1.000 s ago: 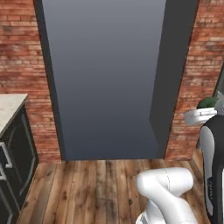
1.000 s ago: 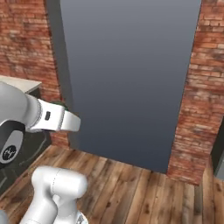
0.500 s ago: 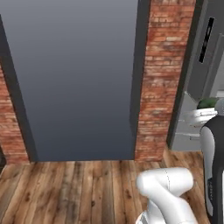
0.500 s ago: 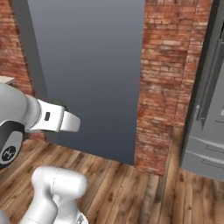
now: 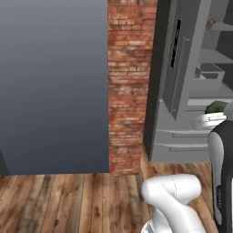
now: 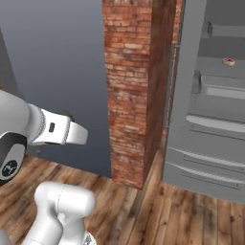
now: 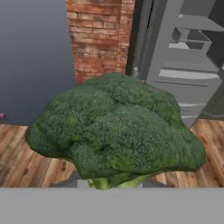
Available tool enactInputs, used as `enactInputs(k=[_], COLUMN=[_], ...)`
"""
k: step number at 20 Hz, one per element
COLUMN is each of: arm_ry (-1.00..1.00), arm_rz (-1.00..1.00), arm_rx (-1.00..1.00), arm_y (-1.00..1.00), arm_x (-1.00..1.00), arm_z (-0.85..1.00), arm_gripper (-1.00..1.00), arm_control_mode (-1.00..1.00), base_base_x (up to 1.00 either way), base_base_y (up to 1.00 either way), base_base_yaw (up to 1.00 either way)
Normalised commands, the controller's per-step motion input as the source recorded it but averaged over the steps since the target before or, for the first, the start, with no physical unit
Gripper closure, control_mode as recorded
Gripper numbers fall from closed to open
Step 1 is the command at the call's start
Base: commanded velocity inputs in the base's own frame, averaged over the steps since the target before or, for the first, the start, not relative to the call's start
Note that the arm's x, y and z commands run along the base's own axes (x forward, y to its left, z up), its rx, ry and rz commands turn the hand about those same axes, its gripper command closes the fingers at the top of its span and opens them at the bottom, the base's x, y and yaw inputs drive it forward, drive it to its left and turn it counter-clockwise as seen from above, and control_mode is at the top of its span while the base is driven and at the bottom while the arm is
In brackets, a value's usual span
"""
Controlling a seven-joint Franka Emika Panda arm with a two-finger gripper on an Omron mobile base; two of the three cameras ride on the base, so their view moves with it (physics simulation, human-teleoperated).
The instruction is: Transport the chicken drumstick and broccoli to the fridge. Place the chicken drumstick on the rack containing meat and place the broccoli on the rack containing the vegetable, ensuring meats and vegetables are on different racks.
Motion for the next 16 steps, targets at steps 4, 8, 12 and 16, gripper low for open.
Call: enactInputs(k=[4, 8, 12, 16], arm_ry=[0.0, 0.0, 0.0, 0.0], arm_rz=[0.0, 0.0, 0.0, 0.0], arm_rx=[0.0, 0.0, 0.0, 0.0], arm_y=[0.0, 0.0, 0.0, 0.0], arm_x=[0.0, 0.0, 0.0, 0.0], arm_z=[0.0, 0.0, 0.0, 0.0], arm_gripper=[1.0, 1.0, 1.0, 1.0], arm_control_mode=[1.0, 1.0, 1.0, 1.0], base_base_x=[0.32, 0.72, 0.63, 0.36], base_base_y=[-1.0, -0.88, -0.89, -0.81], base_base_yaw=[0.0, 0.0, 0.0, 0.0])
